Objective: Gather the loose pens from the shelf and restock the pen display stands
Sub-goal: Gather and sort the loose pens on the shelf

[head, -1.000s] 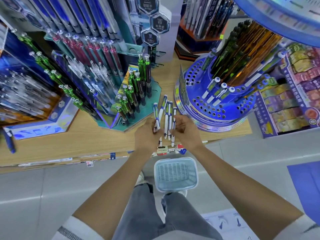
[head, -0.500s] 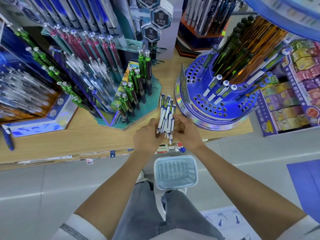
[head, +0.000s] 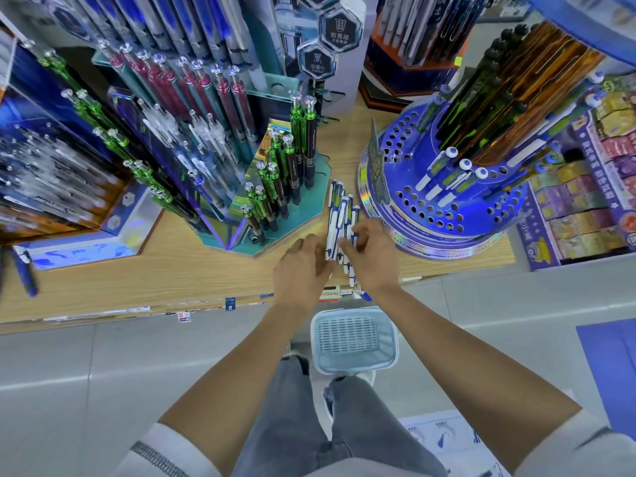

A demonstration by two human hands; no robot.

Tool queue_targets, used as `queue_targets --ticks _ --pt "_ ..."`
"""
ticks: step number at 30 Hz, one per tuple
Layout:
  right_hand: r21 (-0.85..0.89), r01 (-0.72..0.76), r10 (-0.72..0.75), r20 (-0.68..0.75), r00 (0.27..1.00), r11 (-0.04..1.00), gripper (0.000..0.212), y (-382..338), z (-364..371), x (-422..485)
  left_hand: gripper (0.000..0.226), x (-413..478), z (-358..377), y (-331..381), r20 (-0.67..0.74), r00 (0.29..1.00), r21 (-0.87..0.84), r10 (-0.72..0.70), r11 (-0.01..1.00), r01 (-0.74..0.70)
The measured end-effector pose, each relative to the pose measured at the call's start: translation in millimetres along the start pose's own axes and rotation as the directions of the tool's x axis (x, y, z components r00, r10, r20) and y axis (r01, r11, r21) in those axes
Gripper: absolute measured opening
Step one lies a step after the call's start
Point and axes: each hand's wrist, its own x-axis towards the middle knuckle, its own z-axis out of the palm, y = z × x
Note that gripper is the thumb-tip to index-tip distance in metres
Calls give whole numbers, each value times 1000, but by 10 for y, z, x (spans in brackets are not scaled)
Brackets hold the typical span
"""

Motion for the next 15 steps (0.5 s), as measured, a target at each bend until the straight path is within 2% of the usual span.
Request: queue_targets --ticks 2,4,7,10,12,13,15 --pt "25 37 -36 -16 999 999 20 -14 -12 30 31 68 24 47 0 1000 28 -26 999 26" --pt "8 91 -91 27 996 996 25 -22 -57 43 34 117 67 60 9 1000 75 -15 997 15" --pt "-31 127 -122 129 984 991 35 13 -136 8 40 79 100 9 -26 995 171 93 981 -87" --pt "-20 168 -166 87 982 986 31 4 -241 -73 45 -92 53 -105 -125 973 190 195 967 -170" --pt "38 223 -225 43 973 974 21 -97 -286 -160 40 -251 -34 -218 -204 961 147 186 977 -158" --pt "78 263 -268 64 961 962 17 -182 -280 -224 35 -339 -94 -293 -246 956 125 161 983 -134" --pt "142 343 -366 195 910 929 16 -385 -200 -380 30 -524 -215 -503 -318 945 140 72 990 -29"
